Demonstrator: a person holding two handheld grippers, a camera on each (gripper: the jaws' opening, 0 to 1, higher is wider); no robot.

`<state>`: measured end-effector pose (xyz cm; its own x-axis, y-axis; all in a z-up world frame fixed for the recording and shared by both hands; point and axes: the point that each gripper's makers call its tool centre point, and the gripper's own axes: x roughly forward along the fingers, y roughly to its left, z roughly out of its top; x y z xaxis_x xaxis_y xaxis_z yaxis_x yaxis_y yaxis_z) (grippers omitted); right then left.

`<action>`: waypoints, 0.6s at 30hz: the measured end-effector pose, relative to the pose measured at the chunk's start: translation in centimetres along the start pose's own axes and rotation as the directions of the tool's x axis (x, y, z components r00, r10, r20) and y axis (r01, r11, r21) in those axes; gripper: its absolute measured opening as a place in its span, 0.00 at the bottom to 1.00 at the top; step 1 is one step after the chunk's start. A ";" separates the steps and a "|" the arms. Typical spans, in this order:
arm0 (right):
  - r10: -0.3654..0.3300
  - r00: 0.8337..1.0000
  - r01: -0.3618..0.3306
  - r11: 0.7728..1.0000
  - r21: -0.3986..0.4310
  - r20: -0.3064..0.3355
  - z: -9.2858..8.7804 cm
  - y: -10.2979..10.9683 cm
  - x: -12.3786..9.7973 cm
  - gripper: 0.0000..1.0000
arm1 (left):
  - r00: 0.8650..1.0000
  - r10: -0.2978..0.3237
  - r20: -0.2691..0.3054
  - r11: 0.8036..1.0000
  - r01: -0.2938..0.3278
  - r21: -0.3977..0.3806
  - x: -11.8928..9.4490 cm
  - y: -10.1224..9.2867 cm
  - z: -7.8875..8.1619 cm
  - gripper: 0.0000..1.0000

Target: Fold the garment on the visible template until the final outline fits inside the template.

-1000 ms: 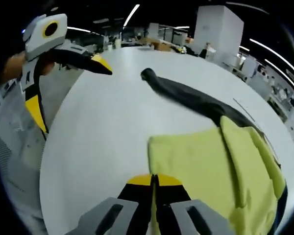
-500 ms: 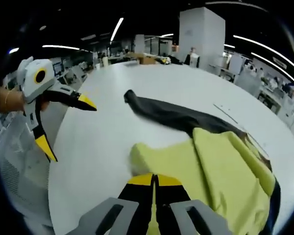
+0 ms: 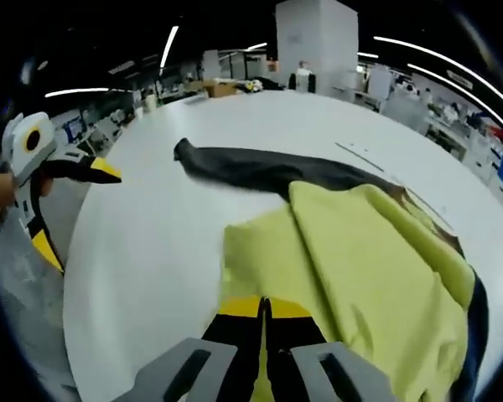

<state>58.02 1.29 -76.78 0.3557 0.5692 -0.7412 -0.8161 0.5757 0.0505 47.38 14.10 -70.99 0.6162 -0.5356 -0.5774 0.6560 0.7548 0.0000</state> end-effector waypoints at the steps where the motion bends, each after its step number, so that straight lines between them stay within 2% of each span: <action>1: 0.000 1.000 -0.001 1.000 -0.004 -0.007 -0.2 0.0 0.1 0.00 | 1.000 0.000 0.002 1.000 0.000 -0.002 0.0 0.0 0.0 0.73; 6: -0.012 1.000 0.011 1.000 -0.008 -0.019 -0.6 0.0 0.4 0.00 | 1.000 0.000 0.002 1.000 0.000 -0.005 0.1 0.1 0.1 0.73; 8: -0.016 1.000 0.017 0.998 0.059 -0.017 -0.6 0.0 0.3 0.00 | 1.000 -0.002 0.003 1.000 0.002 -0.002 0.1 0.0 0.1 0.73; 11: -0.011 1.000 0.013 0.994 0.112 -0.014 -0.6 -0.2 0.0 0.01 | 1.000 -0.005 0.001 1.000 0.005 0.002 0.2 -0.1 0.2 0.72; 14: -0.024 0.999 0.016 0.978 0.206 0.033 0.0 -0.5 -0.8 0.16 | 1.000 -0.006 0.006 1.000 0.006 0.008 0.3 -0.1 0.5 0.72; 16: -0.031 0.998 0.013 0.961 0.276 0.059 0.6 -0.5 -1.8 0.21 | 1.000 -0.010 0.008 1.000 0.010 0.010 0.6 0.0 0.8 0.72; 18: -0.020 0.997 -0.002 0.962 0.273 0.077 1.1 -0.3 -3.0 0.26 | 1.000 -0.015 0.008 1.000 0.015 0.016 0.8 -0.1 1.1 0.71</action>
<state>57.72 0.11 -73.84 0.4057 0.6010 -0.6886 -0.6616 0.7129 0.2324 48.26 13.18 -70.60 0.6095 -0.5499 -0.5711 0.6720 0.7405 0.0042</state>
